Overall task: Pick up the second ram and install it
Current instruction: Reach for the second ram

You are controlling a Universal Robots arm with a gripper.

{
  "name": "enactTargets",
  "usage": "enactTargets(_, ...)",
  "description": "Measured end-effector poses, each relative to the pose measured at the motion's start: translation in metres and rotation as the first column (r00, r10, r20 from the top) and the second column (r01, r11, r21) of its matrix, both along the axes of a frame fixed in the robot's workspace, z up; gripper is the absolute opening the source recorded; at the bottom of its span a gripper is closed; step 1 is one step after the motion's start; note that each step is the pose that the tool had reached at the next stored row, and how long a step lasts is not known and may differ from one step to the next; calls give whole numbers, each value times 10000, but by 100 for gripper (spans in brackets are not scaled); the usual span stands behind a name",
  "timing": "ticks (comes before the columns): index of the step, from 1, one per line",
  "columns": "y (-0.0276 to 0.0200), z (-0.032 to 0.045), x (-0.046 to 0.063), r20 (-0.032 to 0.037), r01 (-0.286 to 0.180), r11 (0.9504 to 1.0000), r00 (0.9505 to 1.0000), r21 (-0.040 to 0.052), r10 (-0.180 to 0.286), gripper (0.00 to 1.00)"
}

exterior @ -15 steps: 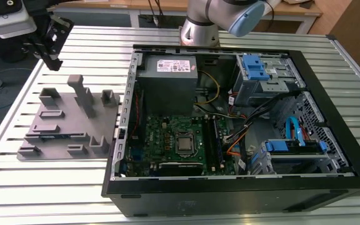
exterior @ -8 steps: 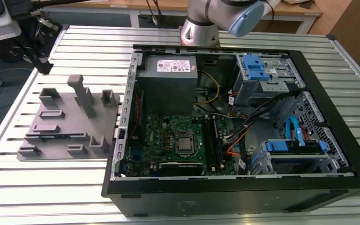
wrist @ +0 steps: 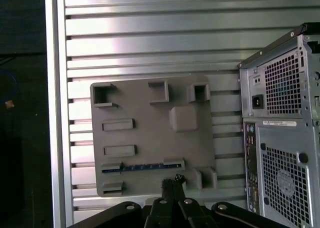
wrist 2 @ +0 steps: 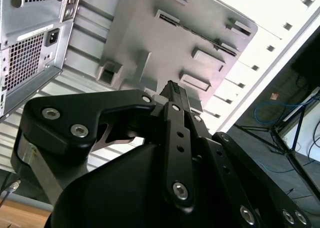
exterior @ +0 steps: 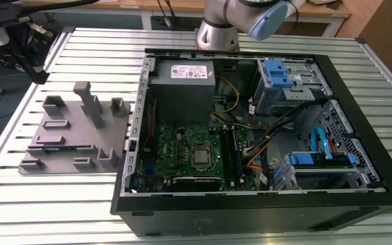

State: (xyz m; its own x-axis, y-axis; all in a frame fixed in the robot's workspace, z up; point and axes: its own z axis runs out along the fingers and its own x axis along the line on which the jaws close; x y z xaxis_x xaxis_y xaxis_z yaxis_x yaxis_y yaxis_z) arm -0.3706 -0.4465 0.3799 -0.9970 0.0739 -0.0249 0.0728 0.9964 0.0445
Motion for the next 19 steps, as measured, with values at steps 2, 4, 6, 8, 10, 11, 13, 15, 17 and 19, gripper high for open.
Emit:
enactTargets(2, -30, -16, -35, -1, 1, 10000, 10000, 0, -1, 11)
enactTargets(4, -57, -42, -54, -1, 1, 10000, 10000, -1, -1, 11)
enactTargets(6, -81, -75, -72, -1, 1, 10000, 10000, -1, -1, 11)
enactTargets(8, -106, -109, -89, -1, 1, 10000, 10000, 0, -1, 11)
enactTargets(10, -135, -146, -101, 0, 1, 10000, 10000, 0, -1, 11)
enactTargets(11, -149, -164, -106, -1, 1, 10000, 10000, -1, -1, 11)
enactTargets(13, -177, -200, -121, 0, 0, 10000, 10000, 0, 0, 11)
enactTargets(15, -198, -238, -127, 2, 0, 10000, 10000, 2, 0, 11)
enactTargets(17, -207, -274, -128, -2, -11, 10000, 10000, -1, 11, 11)
enactTargets(19, -214, -309, -128, -2, -21, 10000, 10000, -1, 21, 11)
